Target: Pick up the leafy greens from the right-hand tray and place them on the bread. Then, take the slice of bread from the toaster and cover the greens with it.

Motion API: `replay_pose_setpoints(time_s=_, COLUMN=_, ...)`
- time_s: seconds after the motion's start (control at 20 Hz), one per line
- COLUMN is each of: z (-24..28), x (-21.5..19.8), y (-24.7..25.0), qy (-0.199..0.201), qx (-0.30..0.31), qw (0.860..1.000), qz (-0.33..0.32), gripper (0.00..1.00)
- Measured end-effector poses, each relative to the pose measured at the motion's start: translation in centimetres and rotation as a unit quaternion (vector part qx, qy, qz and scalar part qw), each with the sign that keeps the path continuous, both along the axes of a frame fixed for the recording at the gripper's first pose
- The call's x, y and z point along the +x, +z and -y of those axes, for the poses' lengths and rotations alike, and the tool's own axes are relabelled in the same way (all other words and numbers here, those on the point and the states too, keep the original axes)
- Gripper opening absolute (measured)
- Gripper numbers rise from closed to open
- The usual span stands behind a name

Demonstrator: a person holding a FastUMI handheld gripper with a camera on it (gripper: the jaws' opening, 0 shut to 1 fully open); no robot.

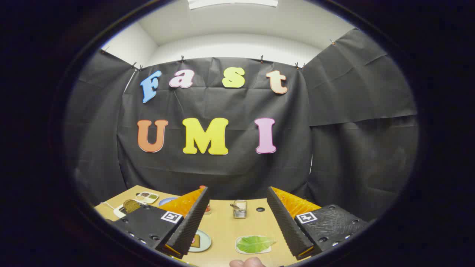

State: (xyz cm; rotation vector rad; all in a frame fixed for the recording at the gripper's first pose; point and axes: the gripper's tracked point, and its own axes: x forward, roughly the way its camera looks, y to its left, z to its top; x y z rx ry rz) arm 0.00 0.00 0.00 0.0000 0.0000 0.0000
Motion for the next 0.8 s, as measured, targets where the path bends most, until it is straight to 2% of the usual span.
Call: replay_pose_setpoints(time_s=0.8, z=1.6, x=-0.5, y=-0.3, qy=-0.017, qx=0.004, qw=1.0, qz=-0.001, gripper=0.95)
